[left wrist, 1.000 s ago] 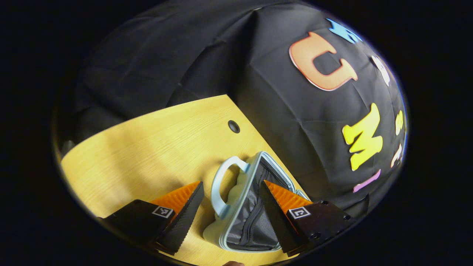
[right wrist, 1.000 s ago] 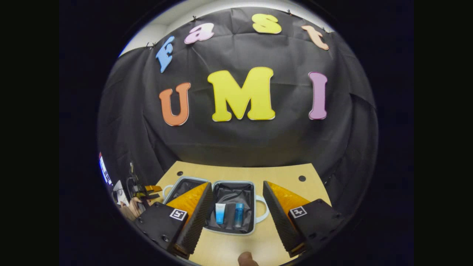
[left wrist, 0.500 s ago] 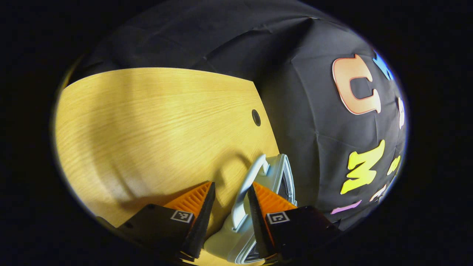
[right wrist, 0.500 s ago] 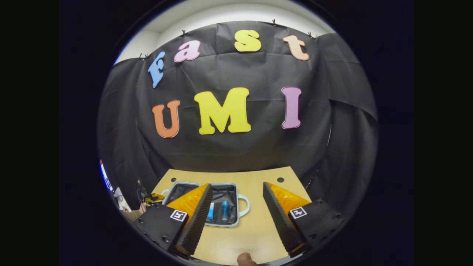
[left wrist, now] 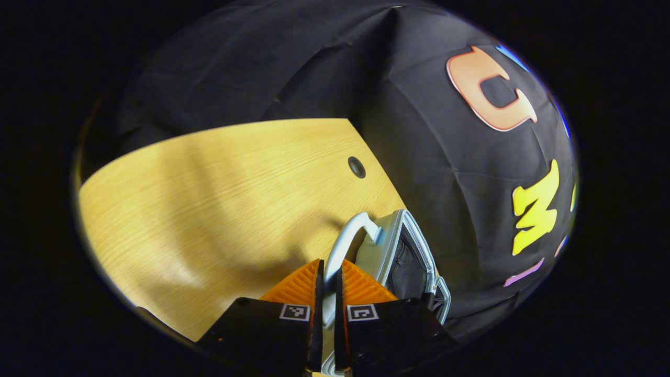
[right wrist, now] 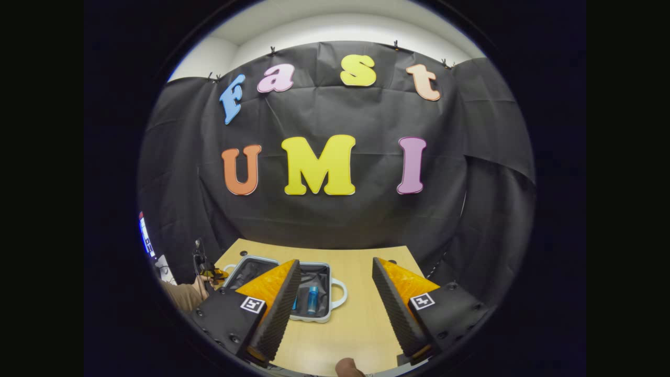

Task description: First open the suitcase, pack the skin care products into it, and then close the suitcase.

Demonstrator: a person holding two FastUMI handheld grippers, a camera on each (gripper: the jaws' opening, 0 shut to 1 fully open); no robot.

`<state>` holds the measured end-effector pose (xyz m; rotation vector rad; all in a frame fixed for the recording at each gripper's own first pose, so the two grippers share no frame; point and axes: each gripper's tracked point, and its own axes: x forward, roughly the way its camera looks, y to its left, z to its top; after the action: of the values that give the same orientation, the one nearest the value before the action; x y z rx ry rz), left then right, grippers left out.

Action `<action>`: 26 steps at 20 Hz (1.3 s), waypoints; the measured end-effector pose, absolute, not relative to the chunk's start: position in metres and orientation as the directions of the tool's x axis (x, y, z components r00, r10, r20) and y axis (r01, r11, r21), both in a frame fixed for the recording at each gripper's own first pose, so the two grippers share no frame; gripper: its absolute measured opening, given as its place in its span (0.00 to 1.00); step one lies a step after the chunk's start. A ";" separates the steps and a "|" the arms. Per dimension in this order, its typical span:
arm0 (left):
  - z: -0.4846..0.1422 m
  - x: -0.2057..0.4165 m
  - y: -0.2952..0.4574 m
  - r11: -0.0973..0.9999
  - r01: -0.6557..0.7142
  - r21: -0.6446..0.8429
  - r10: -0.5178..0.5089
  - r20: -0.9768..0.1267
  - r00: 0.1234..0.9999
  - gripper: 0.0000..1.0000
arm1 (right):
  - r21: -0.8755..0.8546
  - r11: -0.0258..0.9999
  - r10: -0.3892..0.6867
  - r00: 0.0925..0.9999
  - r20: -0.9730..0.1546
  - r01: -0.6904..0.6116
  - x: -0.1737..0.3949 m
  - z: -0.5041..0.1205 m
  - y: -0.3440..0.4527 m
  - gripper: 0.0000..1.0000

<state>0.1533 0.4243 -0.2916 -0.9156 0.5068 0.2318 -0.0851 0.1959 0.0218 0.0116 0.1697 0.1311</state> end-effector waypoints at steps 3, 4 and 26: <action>-0.246 0.149 0.423 0.693 -0.357 -0.626 0.040 -0.461 0.886 0.11 | 0.037 0.987 0.163 0.974 -0.156 -0.159 -0.086 0.023 0.189 0.79; -0.231 0.149 0.421 0.717 -0.349 -0.603 0.056 -0.449 0.892 0.11 | 0.050 0.986 0.167 0.974 -0.151 -0.161 -0.087 0.024 0.184 0.82; -0.054 0.143 0.136 0.988 -0.153 0.020 0.154 -0.093 0.984 0.13 | 0.074 0.978 0.203 0.977 -0.070 -0.197 -0.053 0.022 0.055 0.82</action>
<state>0.1430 0.1355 -0.0540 0.0124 0.0948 0.1544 -0.0530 0.0547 0.0221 0.0666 0.0773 0.2017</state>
